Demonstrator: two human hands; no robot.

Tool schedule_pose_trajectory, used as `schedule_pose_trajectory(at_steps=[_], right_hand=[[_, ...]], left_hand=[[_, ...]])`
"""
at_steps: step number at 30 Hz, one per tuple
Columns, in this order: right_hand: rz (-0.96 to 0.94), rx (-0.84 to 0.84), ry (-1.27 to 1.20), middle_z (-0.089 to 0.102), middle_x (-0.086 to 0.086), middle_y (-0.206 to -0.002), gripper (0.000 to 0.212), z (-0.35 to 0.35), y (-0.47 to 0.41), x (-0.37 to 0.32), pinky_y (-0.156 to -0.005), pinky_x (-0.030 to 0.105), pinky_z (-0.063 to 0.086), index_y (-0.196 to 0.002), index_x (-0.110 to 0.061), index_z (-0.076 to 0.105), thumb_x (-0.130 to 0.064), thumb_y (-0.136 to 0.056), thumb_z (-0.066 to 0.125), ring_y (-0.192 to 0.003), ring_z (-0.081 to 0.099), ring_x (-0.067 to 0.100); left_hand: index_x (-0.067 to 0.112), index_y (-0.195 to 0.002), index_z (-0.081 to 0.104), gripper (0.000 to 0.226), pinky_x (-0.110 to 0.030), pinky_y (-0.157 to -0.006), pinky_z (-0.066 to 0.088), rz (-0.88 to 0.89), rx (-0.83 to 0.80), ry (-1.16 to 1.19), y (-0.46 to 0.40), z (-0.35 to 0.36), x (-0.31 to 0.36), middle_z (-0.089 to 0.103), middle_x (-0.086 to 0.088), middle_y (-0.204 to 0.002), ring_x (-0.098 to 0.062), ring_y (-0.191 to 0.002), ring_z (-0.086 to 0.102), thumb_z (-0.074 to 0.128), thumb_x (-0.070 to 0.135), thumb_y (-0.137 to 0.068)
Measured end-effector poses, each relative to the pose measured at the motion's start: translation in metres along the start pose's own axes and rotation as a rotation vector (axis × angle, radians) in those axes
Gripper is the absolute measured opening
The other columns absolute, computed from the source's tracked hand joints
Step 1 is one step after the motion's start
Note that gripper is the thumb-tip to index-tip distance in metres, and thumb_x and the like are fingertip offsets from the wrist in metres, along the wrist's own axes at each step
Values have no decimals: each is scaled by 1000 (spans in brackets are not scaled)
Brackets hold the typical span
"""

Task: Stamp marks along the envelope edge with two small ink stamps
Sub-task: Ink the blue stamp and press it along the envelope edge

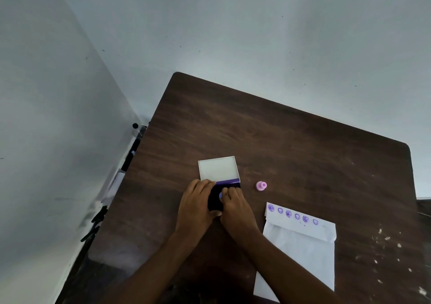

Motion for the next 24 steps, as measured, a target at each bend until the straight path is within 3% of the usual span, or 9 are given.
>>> schedule_pose_trajectory(at_steps=[11,15,18,20,24], right_hand=[[-47,81,70,49,13,-139,52,-4,4,-7,-109,32,35,-138,-7,43,-22,-91,60,-125,46,25],[-38,142,64,57,18,-126,40,-19,10,-13,-99,38,43,-125,-2,54,-14,-87,61,-115,52,31],[49,272,-117,62,19,-116,28,-36,27,1,-96,39,47,-115,-1,60,-11,-89,57,-106,56,31],[173,398,-259,65,15,-111,24,-48,53,23,-92,33,48,-112,-5,64,-16,-93,54,-101,60,25],[385,587,-403,72,7,-90,15,-66,114,80,-78,24,47,-94,-9,70,-21,-89,63,-84,64,18]], left_hand=[[13,-130,54,83,-32,-110,30,9,-22,5,-1,-3,3,59,-5,-131,-24,-124,50,84,40,-57],[9,-127,55,72,-34,-108,32,9,14,22,3,-6,6,60,-9,-128,-29,-120,53,67,43,-65],[11,-136,46,83,-40,-104,37,21,0,-28,7,-4,12,54,-10,-135,-30,-124,48,73,44,-65],[15,-142,39,91,-43,-102,38,17,15,-80,13,-8,19,52,-10,-138,-29,-123,48,79,45,-65],[16,-131,53,67,-36,-97,39,101,59,-57,29,-14,54,62,-7,-123,-23,-113,55,56,57,-78]])
Point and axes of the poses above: each hand's wrist, its own y-axis away from the middle knuckle, its own z-axis out of the palm, x = y × z, the point moved 9 cm from there along -y, towards the middle knuckle
